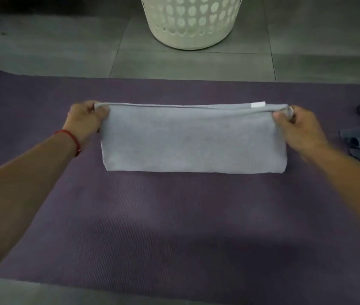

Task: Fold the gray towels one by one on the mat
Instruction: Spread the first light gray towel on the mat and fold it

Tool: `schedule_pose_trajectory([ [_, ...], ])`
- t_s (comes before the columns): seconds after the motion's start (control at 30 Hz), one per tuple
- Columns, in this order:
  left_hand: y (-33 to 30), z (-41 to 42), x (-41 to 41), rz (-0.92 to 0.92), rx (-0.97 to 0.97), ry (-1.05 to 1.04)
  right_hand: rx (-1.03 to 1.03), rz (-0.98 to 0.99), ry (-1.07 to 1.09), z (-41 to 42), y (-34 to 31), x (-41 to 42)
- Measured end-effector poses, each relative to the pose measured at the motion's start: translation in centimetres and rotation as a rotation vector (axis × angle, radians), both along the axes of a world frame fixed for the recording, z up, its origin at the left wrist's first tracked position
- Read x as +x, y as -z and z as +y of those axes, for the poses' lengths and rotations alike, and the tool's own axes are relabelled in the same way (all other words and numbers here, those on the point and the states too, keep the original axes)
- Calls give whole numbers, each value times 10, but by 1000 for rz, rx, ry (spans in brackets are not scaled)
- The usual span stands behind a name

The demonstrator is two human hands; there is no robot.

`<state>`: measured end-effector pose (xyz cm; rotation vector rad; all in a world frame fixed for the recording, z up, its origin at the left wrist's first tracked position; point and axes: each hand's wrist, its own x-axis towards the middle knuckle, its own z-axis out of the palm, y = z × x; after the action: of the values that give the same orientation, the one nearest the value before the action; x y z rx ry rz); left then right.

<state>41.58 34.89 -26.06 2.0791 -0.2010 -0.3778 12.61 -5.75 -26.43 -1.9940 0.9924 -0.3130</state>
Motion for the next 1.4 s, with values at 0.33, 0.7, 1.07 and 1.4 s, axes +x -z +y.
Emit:
schedule_pose_trajectory([
  [0.33, 83, -67, 60, 101, 450, -287, -208, 258, 125, -23, 78, 74],
  [0.7, 38, -8, -26, -86, 519, 41, -207, 198, 148, 1, 70, 46],
  [1.07, 46, 25, -68, 381, 288, -120, 176, 371, 238, 54, 36, -25],
  [1.4, -8, 41, -89, 622, 27, -251, 567, 70, 427, 51, 18, -59],
])
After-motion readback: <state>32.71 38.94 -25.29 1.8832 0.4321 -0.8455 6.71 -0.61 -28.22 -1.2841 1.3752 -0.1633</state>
